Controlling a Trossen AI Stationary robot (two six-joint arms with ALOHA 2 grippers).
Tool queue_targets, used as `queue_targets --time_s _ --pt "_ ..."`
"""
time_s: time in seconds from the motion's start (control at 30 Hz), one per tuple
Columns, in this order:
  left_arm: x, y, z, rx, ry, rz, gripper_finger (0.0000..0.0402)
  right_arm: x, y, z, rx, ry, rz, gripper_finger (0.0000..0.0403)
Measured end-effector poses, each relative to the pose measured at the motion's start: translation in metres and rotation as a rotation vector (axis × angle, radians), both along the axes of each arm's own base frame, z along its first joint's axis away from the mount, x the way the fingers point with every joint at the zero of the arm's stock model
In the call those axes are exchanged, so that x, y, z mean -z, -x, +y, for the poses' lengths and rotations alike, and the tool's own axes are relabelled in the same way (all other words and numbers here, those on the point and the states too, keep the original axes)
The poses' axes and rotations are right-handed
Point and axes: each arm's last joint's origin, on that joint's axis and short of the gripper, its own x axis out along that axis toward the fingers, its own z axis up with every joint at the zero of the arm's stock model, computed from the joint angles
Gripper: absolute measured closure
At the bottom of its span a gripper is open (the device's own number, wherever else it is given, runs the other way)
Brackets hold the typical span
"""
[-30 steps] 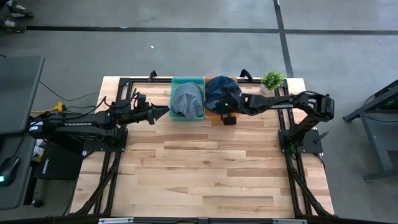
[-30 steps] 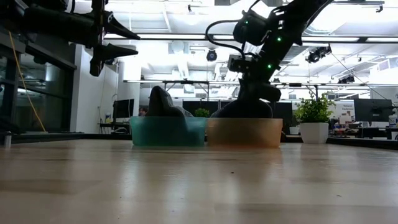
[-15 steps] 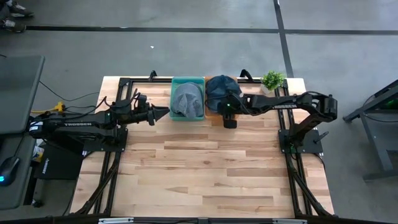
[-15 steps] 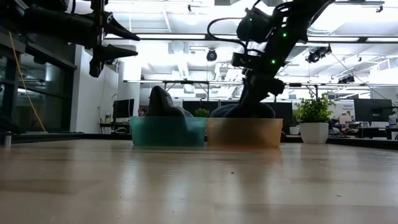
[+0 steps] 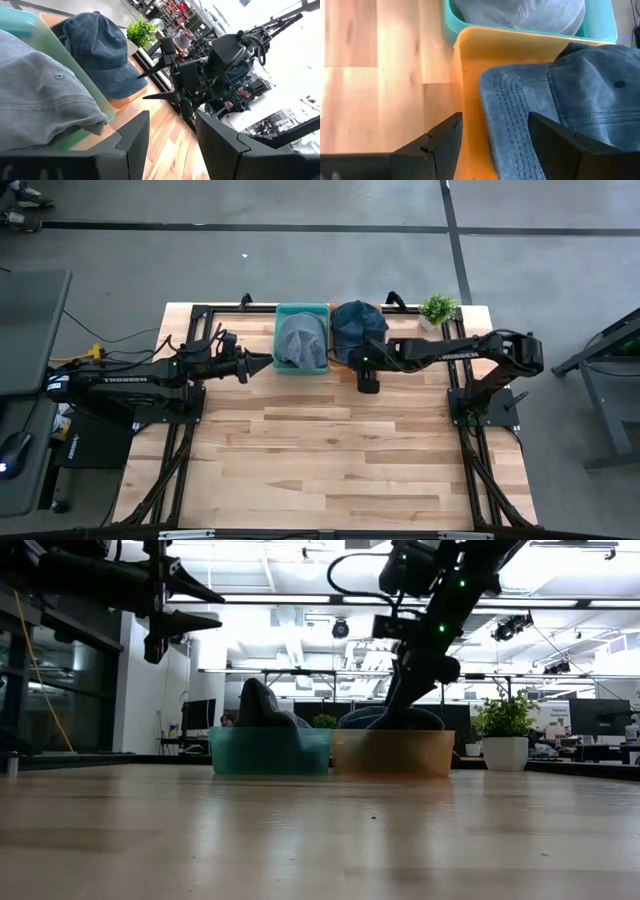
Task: Pick & Place hat
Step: Put the black cap into the orange bin
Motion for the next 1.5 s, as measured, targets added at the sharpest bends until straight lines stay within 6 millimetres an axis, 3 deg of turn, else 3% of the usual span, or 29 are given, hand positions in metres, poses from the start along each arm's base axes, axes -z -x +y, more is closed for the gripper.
queue_targets --time_s 0.4,0.67,1.0,1.17,1.4,1.5 --pt "0.0 0.0 -0.001 0.019 0.001 0.0 0.0243 -0.037 -0.01 0.026 0.038 -0.077 0.004 0.0182" --pt "0.0 0.0 -0.001 0.034 0.002 0.0 0.0243 -0.063 -0.008 0.028 0.153 -0.112 0.013 0.0195" --pt "0.0 0.0 -0.001 0.041 0.0 0.001 0.0243 -0.076 0.011 0.021 0.248 -0.135 0.038 0.0281" --pt "0.0 0.0 -0.001 0.041 0.0 0.001 0.0243 -0.095 0.028 0.015 0.284 -0.137 -0.033 0.0324" --pt "0.0 0.0 -0.001 0.04 0.0 0.001 0.0243 -0.115 0.049 -0.003 0.358 -0.131 -0.118 0.0392" --pt "0.0 0.0 -0.001 0.038 0.0 0.001 0.0243 -0.115 0.053 -0.014 0.395 -0.142 -0.126 0.0396"
